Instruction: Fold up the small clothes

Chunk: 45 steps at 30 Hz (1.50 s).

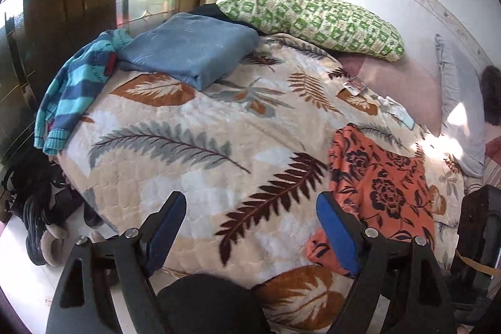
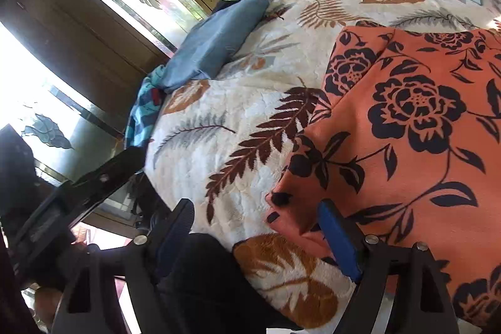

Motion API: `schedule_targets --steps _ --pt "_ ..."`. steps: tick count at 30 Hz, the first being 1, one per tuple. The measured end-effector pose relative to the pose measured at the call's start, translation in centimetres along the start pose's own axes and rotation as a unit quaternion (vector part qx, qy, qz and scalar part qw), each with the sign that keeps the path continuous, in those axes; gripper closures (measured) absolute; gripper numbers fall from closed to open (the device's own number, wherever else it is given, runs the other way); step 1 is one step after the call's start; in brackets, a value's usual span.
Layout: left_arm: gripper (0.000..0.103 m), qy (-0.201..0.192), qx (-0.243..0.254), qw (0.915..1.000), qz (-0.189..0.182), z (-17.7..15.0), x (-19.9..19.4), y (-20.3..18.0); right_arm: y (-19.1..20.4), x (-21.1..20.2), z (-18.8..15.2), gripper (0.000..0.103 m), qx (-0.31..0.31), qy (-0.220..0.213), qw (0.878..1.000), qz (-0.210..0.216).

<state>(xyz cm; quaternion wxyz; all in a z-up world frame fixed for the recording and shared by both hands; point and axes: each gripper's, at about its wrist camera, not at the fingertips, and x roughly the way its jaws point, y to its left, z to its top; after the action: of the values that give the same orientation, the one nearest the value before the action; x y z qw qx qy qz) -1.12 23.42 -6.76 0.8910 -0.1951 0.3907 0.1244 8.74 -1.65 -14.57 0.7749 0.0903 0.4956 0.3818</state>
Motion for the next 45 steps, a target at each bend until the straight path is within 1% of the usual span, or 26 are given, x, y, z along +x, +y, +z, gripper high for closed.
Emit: schedule_targets --steps 2,6,8,10,11,12,13,14,15,19,22,24,25,27,29,31,33,34,35,37,39,40,41,42,44,45 --pt "0.017 0.000 0.012 0.9995 -0.028 0.4 -0.2 -2.1 -0.9 -2.7 0.2 0.019 0.021 -0.031 0.999 -0.002" --pt "0.017 -0.015 0.061 0.9946 -0.082 0.7 -0.2 -7.4 -6.3 -8.4 -0.4 0.018 0.114 -0.099 0.988 -0.003" --pt "0.017 0.000 0.082 0.9910 -0.106 0.3 1.5 -9.7 -9.8 -9.4 -1.4 0.018 0.172 -0.103 0.980 -0.003" --pt "0.017 0.038 0.108 0.9896 -0.086 -0.9 4.7 -11.3 -12.8 -9.5 -2.5 0.018 0.234 -0.096 0.967 0.042" --pt "0.017 0.066 0.125 0.9885 -0.052 -1.7 6.9 -11.7 -13.7 -9.7 -3.0 0.018 0.256 -0.101 0.959 0.065" --pt "0.017 0.106 0.139 0.9846 0.005 -2.8 9.3 -11.4 -14.2 -10.0 -3.1 0.018 0.267 -0.108 0.954 0.081" --pt "0.017 0.150 0.135 0.9784 0.045 -3.8 11.5 -10.5 -14.4 -10.4 -3.0 0.018 0.269 -0.111 0.953 0.088" --pt "0.015 0.163 0.096 0.9817 0.021 -4.4 12.3 -9.0 -14.4 -10.8 -2.6 0.018 0.266 -0.112 0.953 0.089" --pt "0.014 0.145 0.063 0.9874 0.002 -4.4 11.7 -8.0 -14.3 -11.3 -2.0 0.018 0.260 -0.116 0.954 0.091" --pt "0.014 0.147 0.096 0.9841 0.023 -4.3 10.4 -8.6 -14.4 -13.2 2.1 0.018 0.230 -0.136 0.958 0.102" --pt "0.015 0.142 0.106 0.9836 0.035 -3.7 9.3 -9.2 -15.5 -11.5 5.1 0.017 0.226 -0.123 0.958 0.127" --pt "0.015 0.121 0.101 0.9873 0.022 -2.7 7.9 -9.6 -17.9 -8.4 5.7 0.016 0.245 -0.087 0.959 0.117" --pt "0.015 0.103 0.100 0.9896 0.010 -1.9 7.0 -10.1 -19.5 -6.5 5.2 0.016 0.280 -0.059 0.951 0.114" --pt "0.015 0.064 0.110 0.9918 -0.014 -0.3 5.2 -11.6 -20.6 -6.6 4.2 0.016 0.312 -0.096 0.933 0.152" --pt "0.014 0.035 0.118 0.9918 -0.034 1.2 5.1 -13.3 -20.4 -7.1 4.3 0.016 0.309 -0.088 0.933 0.161" --pt "0.014 0.049 0.130 0.9893 -0.045 1.9 7.4 -14.9 -20.4 -7.6 4.4 0.016 0.314 -0.084 0.931 0.165" --pt "0.014 0.091 0.146 0.9851 -0.005 1.3 11.4 -15.7 -20.1 -8.6 5.1 0.016 0.308 -0.091 0.932 0.170" --pt "0.014 0.128 0.155 0.9792 0.027 0.4 13.8 -15.6 -20.0 -9.3 5.6 0.016 0.302 -0.099 0.932 0.174" --pt "0.012 0.157 0.150 0.9756 0.032 -0.3 15.5 -15.1 -19.8 -10.1 6.2 0.016 0.295 -0.111 0.932 0.179" --pt "0.005 0.150 0.101 0.9834 0.012 -0.6 15.9 -13.5 -19.8 -11.3 7.7 0.016 0.283 -0.132 0.931 0.189" --pt "0.005 0.153 0.093 0.9838 0.006 -0.6 16.0 -13.2 -20.6 -10.9 8.9 0.016 0.280 -0.136 0.933 0.179" --pt "0.005 0.151 0.096 0.9838 0.006 -0.7 16.0 -13.3 -21.4 -9.7 9.2 0.015 0.286 -0.124 0.938 0.154" --pt "0.005 0.150 0.097 0.9839 0.004 -0.7 16.1 -13.3 -22.5 -7.5 9.4 0.015 0.293 -0.094 0.945 0.115" --pt "0.005 0.152 0.098 0.9834 0.005 -0.8 16.2 -13.4 -24.0 -5.1 9.2 0.016 0.306 -0.059 0.945 0.095" --pt "0.005 0.148 0.102 0.9837 0.007 -0.8 16.0 -13.4 -24.7 -5.6 8.6 0.017 0.336 -0.090 0.930 0.115" --pt "0.004 0.146 0.103 0.9839 0.005 -0.8 15.9 -13.4 -24.0 -6.4 9.1 0.017 0.329 -0.080 0.934 0.112"
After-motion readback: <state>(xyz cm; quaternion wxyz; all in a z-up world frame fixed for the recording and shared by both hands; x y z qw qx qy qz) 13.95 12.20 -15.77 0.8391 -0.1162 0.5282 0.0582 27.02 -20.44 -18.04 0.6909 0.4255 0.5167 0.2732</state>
